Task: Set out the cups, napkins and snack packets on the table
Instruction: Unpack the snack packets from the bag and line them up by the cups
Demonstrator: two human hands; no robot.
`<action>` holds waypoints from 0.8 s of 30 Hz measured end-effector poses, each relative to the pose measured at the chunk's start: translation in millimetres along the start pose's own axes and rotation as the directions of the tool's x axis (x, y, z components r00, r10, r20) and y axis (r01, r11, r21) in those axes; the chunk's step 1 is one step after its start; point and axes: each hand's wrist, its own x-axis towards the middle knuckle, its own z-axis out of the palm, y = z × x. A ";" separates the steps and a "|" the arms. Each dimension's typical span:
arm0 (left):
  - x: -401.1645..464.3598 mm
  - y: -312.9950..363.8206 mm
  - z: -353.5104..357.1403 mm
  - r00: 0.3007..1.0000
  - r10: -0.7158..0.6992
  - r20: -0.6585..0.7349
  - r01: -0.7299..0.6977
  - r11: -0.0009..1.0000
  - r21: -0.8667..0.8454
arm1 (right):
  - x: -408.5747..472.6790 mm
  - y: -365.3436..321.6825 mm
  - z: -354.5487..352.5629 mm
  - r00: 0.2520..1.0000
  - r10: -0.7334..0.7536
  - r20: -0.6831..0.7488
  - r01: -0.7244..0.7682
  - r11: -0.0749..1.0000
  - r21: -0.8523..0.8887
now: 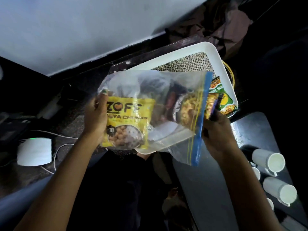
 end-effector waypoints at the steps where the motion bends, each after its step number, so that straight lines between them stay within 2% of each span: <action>1: 1.5 -1.0 -3.3 0.999 -0.024 -0.028 0.023 0.999 -0.033 | 3.2 -2.7 -9.8 0.999 -0.034 -0.015 0.034 0.999 -0.028; 4: 5.7 -4.7 -12.0 0.991 -0.077 -0.109 0.074 0.997 -0.031 | 10.4 -25.3 -29.0 0.992 -0.086 -0.097 0.086 0.996 0.000; 9: 7.6 -15.8 -16.0 0.957 -0.186 -0.223 0.171 0.981 -0.088 | 47.7 -57.9 -28.3 0.957 -0.206 -0.206 0.199 0.979 -0.056; 11: 5.1 -18.1 -16.4 0.951 -0.223 -0.216 0.193 0.970 -0.150 | 67.3 -65.9 -22.8 0.962 -0.214 -0.172 0.190 0.971 -0.145; 15: 3.5 -18.7 -17.6 0.953 -0.255 -0.164 0.212 0.947 -0.241 | 102.2 -63.9 -7.5 0.985 -0.173 -0.003 0.156 0.898 -0.411; 16: 3.8 -18.8 -18.0 0.955 -0.254 -0.155 0.211 0.945 -0.249 | 108.8 -59.6 -4.4 0.975 -0.220 -0.016 0.182 0.842 -0.509; 18: 3.4 -18.4 -18.2 0.958 -0.249 -0.141 0.207 0.944 -0.257 | 117.1 -50.0 -2.7 0.910 -0.406 -0.082 0.213 0.629 -0.748; 20: 2.5 -17.0 -17.1 0.960 -0.253 -0.115 0.213 0.935 -0.284 | 114.8 -39.2 -0.1 0.830 -0.557 0.026 0.277 0.371 -0.886; 22: 2.6 -15.8 -15.2 0.960 -0.260 -0.104 0.219 0.929 -0.300 | 111.7 -24.0 5.2 0.810 -0.542 0.224 0.355 0.150 -0.923; 24: 3.0 -14.5 -13.8 0.959 -0.266 -0.103 0.227 0.930 -0.289 | 111.8 -6.8 8.7 0.825 -0.458 0.332 0.361 -0.026 -0.932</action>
